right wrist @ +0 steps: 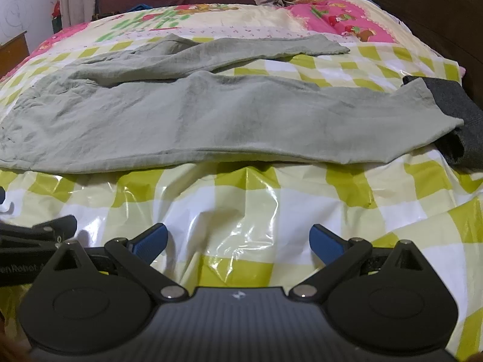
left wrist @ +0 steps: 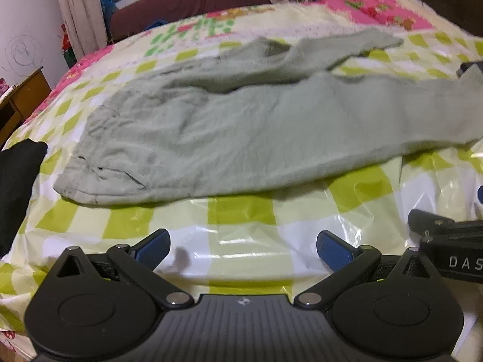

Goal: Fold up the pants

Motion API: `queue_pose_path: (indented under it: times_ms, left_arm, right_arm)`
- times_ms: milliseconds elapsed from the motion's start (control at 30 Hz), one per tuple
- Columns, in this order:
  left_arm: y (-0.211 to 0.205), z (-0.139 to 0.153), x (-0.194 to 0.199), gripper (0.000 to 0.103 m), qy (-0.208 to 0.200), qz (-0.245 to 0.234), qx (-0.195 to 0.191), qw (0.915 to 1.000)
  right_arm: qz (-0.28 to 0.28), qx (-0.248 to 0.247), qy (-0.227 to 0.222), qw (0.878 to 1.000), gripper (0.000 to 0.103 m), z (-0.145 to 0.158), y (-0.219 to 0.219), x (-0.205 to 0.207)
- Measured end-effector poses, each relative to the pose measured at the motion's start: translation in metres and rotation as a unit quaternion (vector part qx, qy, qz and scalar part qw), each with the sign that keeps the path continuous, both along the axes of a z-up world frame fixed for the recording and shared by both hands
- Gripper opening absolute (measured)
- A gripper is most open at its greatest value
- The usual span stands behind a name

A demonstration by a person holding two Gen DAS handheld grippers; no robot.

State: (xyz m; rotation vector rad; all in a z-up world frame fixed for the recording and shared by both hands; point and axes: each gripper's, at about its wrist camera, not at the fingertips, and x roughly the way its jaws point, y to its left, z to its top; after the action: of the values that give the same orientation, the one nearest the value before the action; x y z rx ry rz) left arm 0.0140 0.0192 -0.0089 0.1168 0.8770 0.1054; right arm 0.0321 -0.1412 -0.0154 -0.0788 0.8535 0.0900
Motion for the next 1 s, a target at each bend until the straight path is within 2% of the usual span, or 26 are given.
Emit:
queue_pose_path:
  times_ms: [133,300,433,533,600,733,800,833,867,900,933,967,1000]
  left_arm:
    - [0.019,0.026,-0.012,0.103,-0.038,0.012,-0.019,0.9990]
    - [0.068,0.045,-0.026,0.103,-0.075,0.045,0.011,0.9961]
    - [0.123,0.035,-0.019,0.103,-0.065,0.101,0.032,0.9923]
    - [0.159,0.027,-0.007,0.103,-0.058,0.133,-0.009,0.9893]
    - [0.174,0.021,0.003,0.103,-0.061,0.141,-0.016,0.9880]
    - [0.188,0.002,0.028,0.103,-0.061,0.137,0.004,0.9886]
    - [0.194,-0.007,0.038,0.102,-0.053,0.125,0.010,0.9907]
    - [0.196,-0.011,0.040,0.096,-0.046,0.114,0.012,0.9924]
    - [0.197,-0.014,0.042,0.083,-0.041,0.104,0.013,0.9936]
    - [0.198,-0.016,0.042,0.075,-0.039,0.092,0.010,0.9949]
    - [0.199,-0.015,0.042,0.072,-0.041,0.083,0.007,0.9956]
    - [0.199,-0.015,0.041,0.065,-0.045,0.079,0.007,0.9959]
    - [0.199,-0.014,0.040,0.059,-0.045,0.077,0.008,0.9960]
  right_arm:
    - [0.045,-0.006,-0.031,0.998,0.100,0.017,0.019,-0.004]
    - [0.142,-0.021,-0.064,0.988,0.100,0.029,0.068,0.001]
    - [0.200,-0.031,-0.063,0.977,0.100,0.025,0.114,0.016]
    - [0.238,-0.034,-0.070,0.968,0.100,0.022,0.143,0.024]
    - [0.260,-0.041,-0.068,0.962,0.100,0.016,0.160,0.030]
    - [0.288,-0.055,-0.063,0.954,0.100,0.003,0.185,0.043]
    - [0.301,-0.055,-0.052,0.951,0.095,-0.005,0.194,0.050]
    - [0.307,-0.053,-0.046,0.949,0.091,-0.007,0.197,0.053]
    - [0.312,-0.046,-0.040,0.948,0.086,-0.010,0.199,0.056]
    - [0.314,-0.038,-0.035,0.948,0.083,-0.011,0.199,0.058]
    - [0.313,-0.033,-0.033,0.948,0.083,-0.011,0.199,0.058]
    - [0.312,-0.030,-0.032,0.949,0.082,-0.011,0.199,0.058]
    - [0.314,-0.024,-0.031,0.949,0.075,-0.009,0.197,0.057]
